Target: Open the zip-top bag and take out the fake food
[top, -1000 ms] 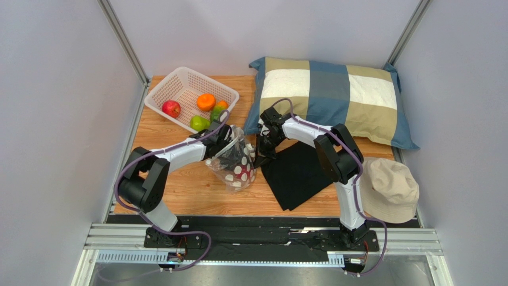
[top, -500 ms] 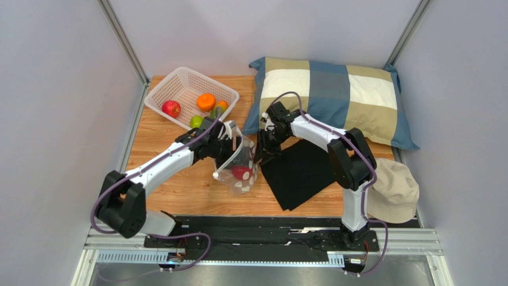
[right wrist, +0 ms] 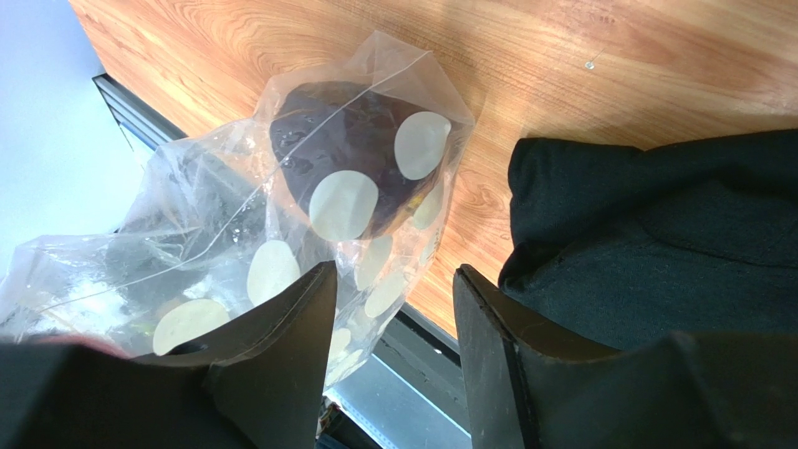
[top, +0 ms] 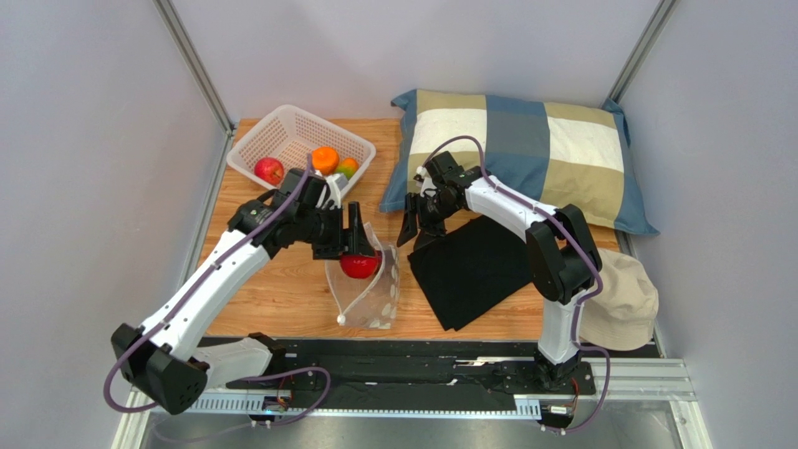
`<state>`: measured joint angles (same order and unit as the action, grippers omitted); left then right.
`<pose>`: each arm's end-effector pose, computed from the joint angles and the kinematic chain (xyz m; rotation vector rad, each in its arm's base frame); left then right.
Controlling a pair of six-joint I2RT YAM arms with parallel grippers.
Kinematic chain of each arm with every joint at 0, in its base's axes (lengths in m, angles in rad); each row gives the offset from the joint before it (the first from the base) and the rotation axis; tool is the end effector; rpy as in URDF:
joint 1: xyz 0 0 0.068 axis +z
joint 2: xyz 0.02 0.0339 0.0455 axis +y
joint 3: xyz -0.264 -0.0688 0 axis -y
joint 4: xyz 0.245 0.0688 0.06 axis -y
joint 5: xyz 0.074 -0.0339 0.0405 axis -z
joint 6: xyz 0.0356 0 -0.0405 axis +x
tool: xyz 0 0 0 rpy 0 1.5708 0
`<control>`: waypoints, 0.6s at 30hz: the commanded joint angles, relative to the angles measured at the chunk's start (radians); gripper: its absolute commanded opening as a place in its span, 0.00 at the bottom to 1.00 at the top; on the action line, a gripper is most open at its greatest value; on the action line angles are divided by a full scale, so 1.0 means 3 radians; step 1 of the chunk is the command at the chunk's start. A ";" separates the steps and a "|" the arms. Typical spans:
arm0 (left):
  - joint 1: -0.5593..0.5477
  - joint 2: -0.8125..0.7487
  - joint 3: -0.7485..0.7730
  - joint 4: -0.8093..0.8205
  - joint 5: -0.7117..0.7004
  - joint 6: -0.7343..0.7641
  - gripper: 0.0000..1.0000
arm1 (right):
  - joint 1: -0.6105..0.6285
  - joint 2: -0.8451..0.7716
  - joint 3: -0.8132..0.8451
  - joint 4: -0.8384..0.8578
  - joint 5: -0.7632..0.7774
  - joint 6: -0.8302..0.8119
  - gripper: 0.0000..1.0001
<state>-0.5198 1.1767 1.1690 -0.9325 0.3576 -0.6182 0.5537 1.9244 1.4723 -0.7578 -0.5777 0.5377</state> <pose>0.1912 -0.1238 0.3287 0.0258 2.6686 -0.8738 0.3255 0.2241 0.2110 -0.1841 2.9581 1.0319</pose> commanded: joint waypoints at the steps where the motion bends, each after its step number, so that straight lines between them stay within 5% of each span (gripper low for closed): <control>1: -0.0047 -0.0225 0.0235 -0.0456 -0.0537 0.0097 0.00 | -0.0010 0.0013 0.0159 0.0087 -0.0078 0.0033 0.53; 4: -0.0047 -0.0460 0.0290 -0.0353 -0.0690 -0.0031 0.00 | -0.0015 0.0013 0.0195 0.0036 -0.0094 0.0013 0.53; 7: -0.0047 -0.0568 0.0704 -0.0629 -0.1338 0.0035 0.00 | -0.0025 -0.0043 0.0216 -0.0056 -0.0058 -0.0033 0.53; 10: 0.0106 -0.0629 0.0843 -0.0298 -0.1790 0.0301 0.00 | -0.0036 -0.0120 0.0175 -0.0117 -0.0068 -0.0044 0.53; 14: 0.1019 -0.0262 0.0859 0.0304 -0.0777 0.0011 0.00 | -0.0041 -0.0202 0.0159 -0.0219 -0.0068 -0.0054 0.54; 18: 0.1282 0.0014 0.0602 0.1298 0.0350 -0.0128 0.00 | -0.0041 -0.0192 0.0200 -0.0281 -0.0094 -0.0059 0.54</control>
<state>-0.1848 1.0737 1.3899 -0.8303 0.1303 -0.6155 0.5461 1.9205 1.4952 -0.8143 -0.5850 0.5331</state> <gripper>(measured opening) 0.756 0.539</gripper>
